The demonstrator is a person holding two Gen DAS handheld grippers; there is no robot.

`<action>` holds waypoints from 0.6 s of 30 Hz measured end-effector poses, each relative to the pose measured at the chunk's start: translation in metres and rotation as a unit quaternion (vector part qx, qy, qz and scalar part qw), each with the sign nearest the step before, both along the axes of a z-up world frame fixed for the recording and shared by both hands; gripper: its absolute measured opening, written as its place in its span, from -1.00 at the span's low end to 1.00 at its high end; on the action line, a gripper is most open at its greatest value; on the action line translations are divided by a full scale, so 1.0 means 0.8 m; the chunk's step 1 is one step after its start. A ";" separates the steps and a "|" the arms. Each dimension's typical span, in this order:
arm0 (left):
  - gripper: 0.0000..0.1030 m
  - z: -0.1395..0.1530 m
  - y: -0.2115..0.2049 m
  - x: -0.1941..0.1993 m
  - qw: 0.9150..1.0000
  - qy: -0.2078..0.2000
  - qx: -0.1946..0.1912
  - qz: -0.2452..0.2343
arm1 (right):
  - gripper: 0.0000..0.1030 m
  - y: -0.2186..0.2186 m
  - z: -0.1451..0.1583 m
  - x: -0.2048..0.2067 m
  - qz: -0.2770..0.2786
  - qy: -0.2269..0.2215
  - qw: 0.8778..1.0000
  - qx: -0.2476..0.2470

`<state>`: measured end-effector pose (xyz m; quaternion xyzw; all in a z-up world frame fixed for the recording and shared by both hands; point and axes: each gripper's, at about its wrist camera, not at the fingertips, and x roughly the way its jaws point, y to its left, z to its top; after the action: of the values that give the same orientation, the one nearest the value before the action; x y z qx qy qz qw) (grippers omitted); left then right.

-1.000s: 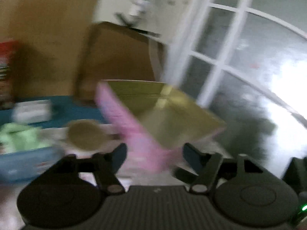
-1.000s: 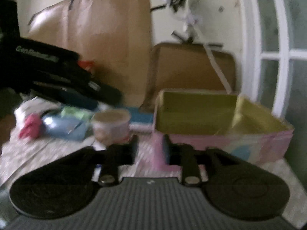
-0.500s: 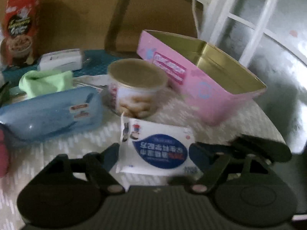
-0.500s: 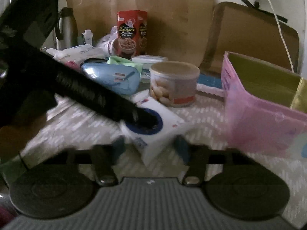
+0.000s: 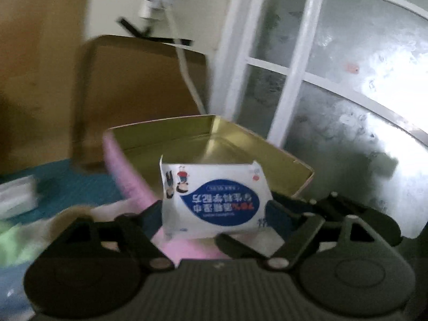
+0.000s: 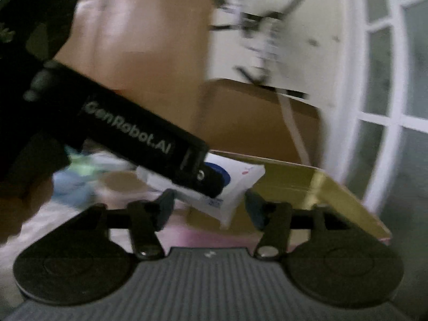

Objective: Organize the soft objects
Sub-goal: 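Carry the packet over the pink tin and open the left gripper, then move the left gripper to the pink fluffy towel and grasp it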

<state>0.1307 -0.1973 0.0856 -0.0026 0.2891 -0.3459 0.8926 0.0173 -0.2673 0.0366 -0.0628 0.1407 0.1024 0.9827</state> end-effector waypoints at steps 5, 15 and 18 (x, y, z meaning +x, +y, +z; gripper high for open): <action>0.49 -0.021 -0.011 0.022 0.999 0.033 0.014 0.027 | 0.62 -0.055 -0.025 0.054 -0.126 0.042 0.991 -0.027; 0.65 -0.043 0.207 -0.108 0.990 0.003 0.010 0.144 | -0.16 -0.018 -0.003 0.016 -0.013 0.020 0.994 0.102; 0.64 -0.059 0.275 -0.130 0.975 0.015 0.022 0.220 | -0.16 0.036 0.002 0.028 0.078 0.052 0.989 0.111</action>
<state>0.0264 0.0229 0.0383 -0.0518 0.3019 -0.1343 0.9424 0.0401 -0.2386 0.0382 0.0410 0.1739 0.1964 0.9641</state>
